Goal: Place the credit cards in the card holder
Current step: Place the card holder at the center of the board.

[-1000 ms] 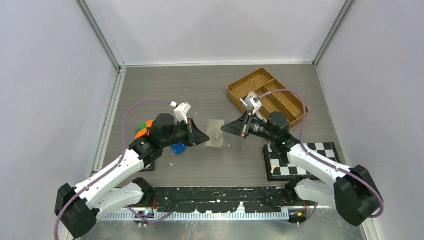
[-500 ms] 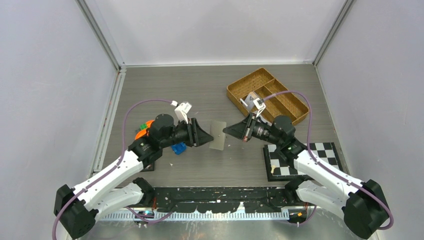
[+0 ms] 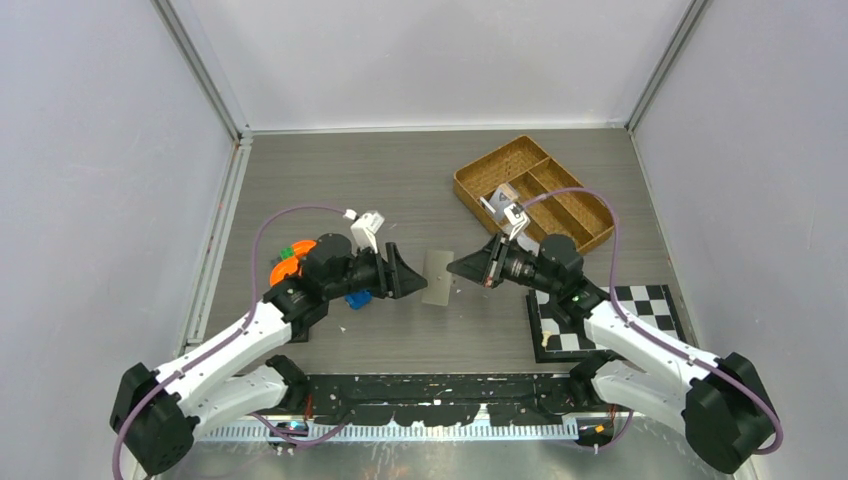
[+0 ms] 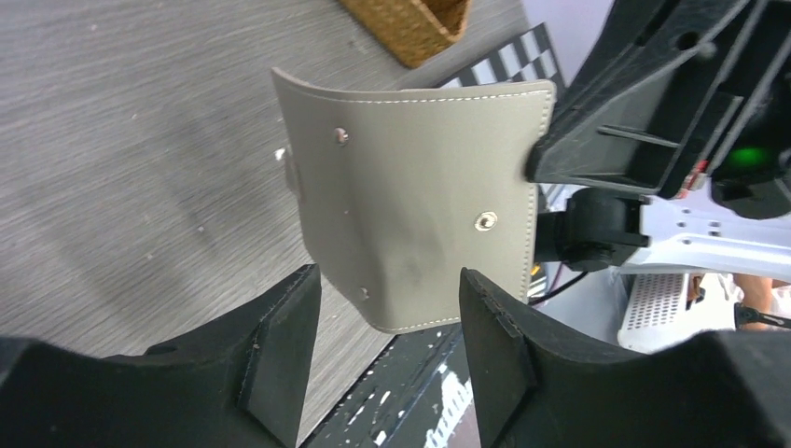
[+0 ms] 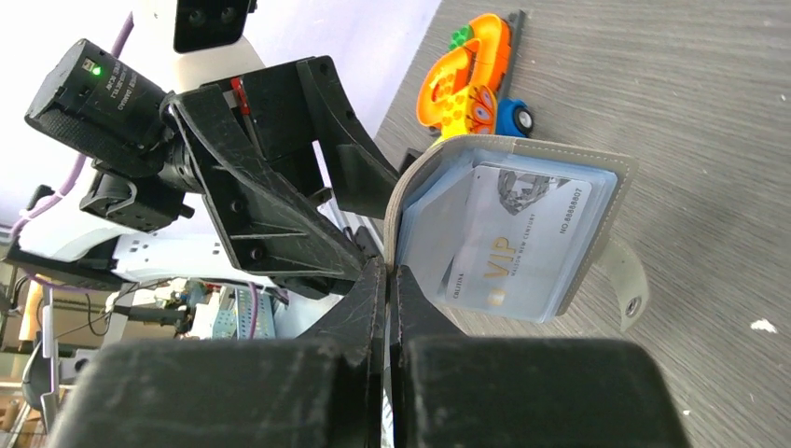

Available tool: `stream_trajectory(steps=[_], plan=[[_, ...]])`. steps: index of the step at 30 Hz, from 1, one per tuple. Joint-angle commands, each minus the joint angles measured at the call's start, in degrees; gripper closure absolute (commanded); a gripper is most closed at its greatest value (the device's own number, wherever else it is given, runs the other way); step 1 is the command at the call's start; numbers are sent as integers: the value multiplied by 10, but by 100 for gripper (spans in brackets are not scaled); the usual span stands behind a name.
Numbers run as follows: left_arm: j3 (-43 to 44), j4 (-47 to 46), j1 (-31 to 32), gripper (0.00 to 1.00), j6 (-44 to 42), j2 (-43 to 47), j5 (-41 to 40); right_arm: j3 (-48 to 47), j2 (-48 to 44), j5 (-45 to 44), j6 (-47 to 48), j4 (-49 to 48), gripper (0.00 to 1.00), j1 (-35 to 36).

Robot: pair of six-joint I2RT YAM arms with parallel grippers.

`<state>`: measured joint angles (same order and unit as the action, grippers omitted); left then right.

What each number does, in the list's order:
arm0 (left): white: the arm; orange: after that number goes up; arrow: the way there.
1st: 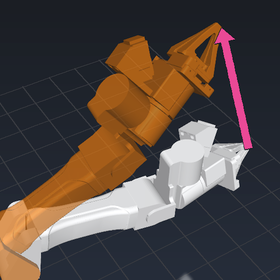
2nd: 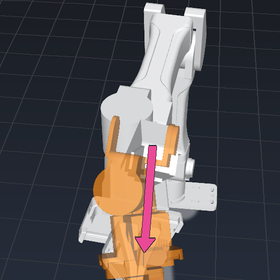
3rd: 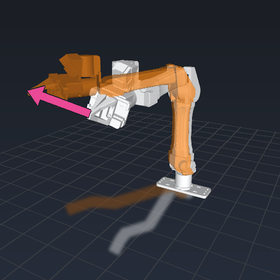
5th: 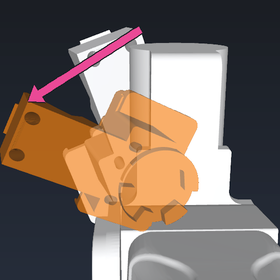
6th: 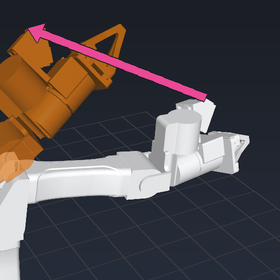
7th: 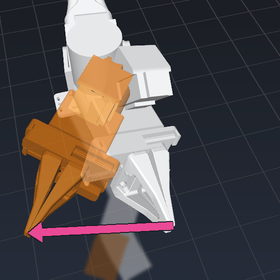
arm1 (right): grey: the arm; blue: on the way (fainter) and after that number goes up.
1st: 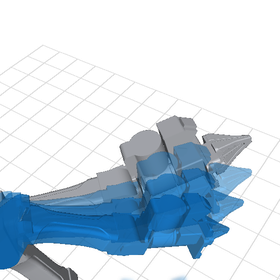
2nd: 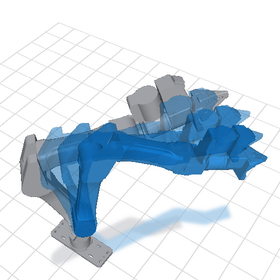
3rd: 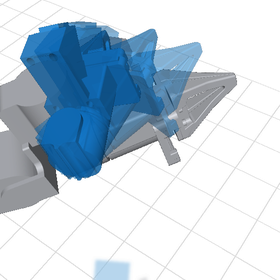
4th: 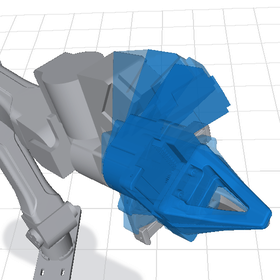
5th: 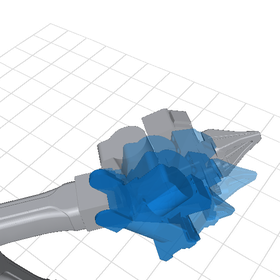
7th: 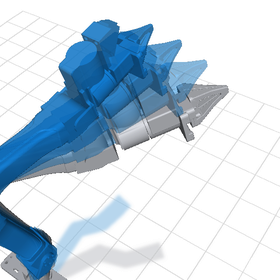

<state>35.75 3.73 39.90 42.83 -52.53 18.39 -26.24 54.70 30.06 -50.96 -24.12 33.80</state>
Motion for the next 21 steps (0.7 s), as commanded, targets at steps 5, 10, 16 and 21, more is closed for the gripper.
stream_trajectory(steps=[5, 10, 16, 21], plan=[[-50, -87, -19, 41, 15, -78, 16, 34, 66, -32, 12, -22, 100, 4], [-54, -109, -22, 44, 13, -135, 15, 57, 114, -69, 33, -28, 99, 3], [-50, -149, -23, 47, 16, -200, 32, 67, 157, -92, 42, -43, 100, 3], [-47, -173, -23, 48, 21, -241, 37, 80, 171, -117, 44, -51, 100, 3]])
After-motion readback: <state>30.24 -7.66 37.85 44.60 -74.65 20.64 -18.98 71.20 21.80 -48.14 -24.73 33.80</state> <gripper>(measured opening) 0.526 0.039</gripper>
